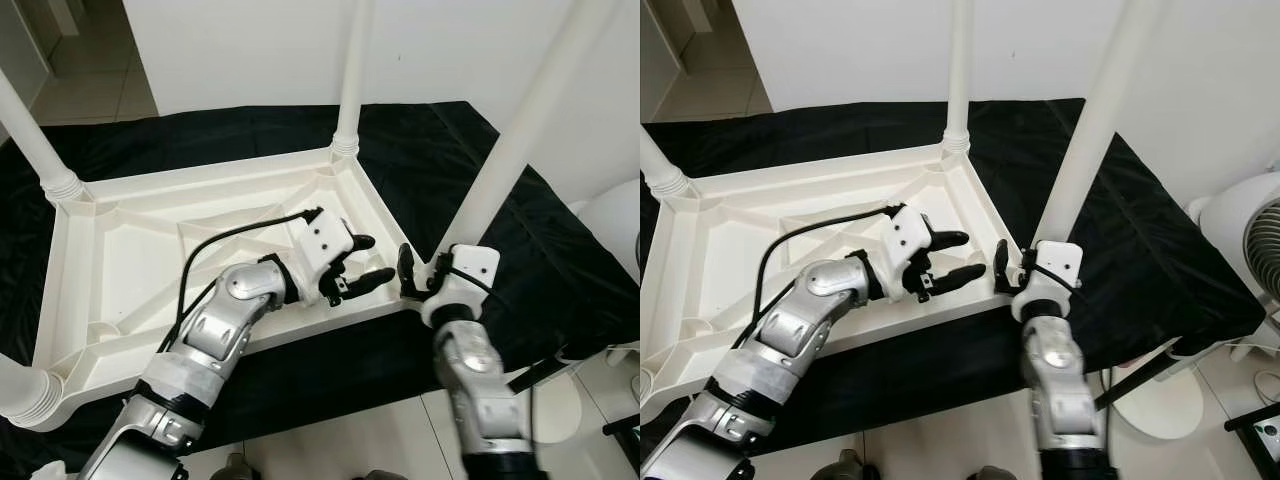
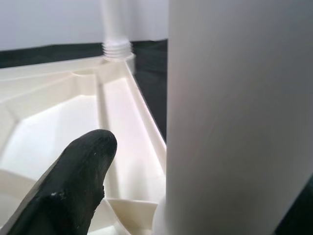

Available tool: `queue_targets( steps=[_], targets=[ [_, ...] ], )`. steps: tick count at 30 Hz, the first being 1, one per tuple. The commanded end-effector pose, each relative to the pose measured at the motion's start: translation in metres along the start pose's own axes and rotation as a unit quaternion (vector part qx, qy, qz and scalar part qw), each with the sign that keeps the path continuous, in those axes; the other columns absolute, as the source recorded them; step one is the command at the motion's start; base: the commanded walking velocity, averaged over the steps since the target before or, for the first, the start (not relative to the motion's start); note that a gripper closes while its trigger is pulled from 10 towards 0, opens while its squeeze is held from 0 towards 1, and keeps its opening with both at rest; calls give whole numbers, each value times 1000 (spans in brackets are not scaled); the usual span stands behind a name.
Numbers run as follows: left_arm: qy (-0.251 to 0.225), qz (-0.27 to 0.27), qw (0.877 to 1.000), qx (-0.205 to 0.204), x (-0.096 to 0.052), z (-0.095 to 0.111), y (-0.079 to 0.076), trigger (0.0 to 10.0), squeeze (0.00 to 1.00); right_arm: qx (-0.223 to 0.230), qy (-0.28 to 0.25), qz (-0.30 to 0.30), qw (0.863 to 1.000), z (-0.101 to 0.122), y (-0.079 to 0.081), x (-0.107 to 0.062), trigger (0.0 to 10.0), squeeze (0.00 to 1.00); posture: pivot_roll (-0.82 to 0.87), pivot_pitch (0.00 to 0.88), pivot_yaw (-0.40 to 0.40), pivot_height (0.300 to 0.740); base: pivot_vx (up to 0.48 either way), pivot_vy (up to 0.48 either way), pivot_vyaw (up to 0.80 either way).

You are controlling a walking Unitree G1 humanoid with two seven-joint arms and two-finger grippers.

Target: Building children table

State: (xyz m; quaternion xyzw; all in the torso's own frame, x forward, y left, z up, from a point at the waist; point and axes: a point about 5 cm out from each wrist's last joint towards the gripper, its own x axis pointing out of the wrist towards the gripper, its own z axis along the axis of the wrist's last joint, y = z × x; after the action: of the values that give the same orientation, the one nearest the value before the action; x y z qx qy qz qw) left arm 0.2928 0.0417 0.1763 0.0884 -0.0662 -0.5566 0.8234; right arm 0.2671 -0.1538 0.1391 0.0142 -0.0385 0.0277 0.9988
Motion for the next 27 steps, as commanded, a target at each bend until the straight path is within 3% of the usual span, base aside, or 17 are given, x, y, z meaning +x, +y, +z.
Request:
queue_targets(
  steps=[1,6,8,14,27],
  targets=[
    [-5,-51,999,-3,-1,1,-6,10000,0,8,5,27,1000,0,6,-1,10000,0,-18,2,-15,740,0,0,0],
    [-4,-82,996,-23,-6,0,-10,10000,0,-33,7,94,995,6,-7,-4,10000,0,-21,9,-8,740,0,0,0],
    [2,-111,993,-34,-11,-1,-15,10000,0,-61,9,123,991,9,-19,-4,10000,0,-20,11,-9,740,0,0,0],
    [14,-153,988,-30,-20,-4,-23,10000,0,-80,15,162,983,9,-32,2,10000,0,-15,12,-8,740,0,0,0],
    [38,-200,979,-13,-27,-10,-40,10000,0,-76,40,248,965,0,-28,11,10000,0,-5,13,-8,740,0,0,0]
  ],
)
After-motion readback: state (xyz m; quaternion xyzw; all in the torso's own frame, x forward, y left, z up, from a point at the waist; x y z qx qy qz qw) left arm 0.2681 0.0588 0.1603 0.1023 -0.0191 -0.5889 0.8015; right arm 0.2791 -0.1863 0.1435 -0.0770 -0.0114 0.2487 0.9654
